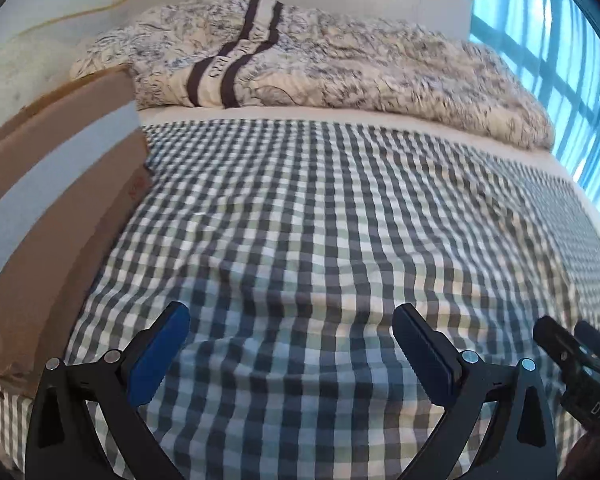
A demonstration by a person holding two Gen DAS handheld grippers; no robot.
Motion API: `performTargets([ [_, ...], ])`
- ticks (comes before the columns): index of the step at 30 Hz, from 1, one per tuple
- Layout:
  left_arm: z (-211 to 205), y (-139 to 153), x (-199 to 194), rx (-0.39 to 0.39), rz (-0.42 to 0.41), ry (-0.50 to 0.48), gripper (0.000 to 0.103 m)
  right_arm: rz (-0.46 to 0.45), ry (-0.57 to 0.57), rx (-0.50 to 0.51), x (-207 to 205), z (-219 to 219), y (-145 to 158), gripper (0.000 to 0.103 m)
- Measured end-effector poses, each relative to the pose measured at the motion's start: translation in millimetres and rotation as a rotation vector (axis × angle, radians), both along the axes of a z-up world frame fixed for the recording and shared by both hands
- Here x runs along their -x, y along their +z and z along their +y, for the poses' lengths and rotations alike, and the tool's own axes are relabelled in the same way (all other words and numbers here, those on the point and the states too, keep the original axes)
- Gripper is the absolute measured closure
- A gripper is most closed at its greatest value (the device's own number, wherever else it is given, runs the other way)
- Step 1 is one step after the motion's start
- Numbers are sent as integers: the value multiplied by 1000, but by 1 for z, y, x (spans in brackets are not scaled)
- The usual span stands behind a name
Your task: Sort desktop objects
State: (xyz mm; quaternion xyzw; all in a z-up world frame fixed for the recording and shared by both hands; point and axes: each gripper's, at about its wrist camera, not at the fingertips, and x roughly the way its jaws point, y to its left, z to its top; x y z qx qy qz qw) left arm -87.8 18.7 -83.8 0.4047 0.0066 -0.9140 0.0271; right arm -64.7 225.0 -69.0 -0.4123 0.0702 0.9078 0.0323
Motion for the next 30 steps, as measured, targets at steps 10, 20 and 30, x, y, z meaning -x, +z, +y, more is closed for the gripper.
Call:
performTargets([
  [10, -9, 14, -25, 11, -4, 33, 0, 14, 18, 11, -19, -14, 17, 10],
  [20, -25, 82, -66, 10, 133, 64, 0, 105, 35, -13, -53, -30, 68, 10],
  [30, -21, 88, -77, 16, 123, 51, 0, 102, 22, -19, -64, -31, 71, 10],
])
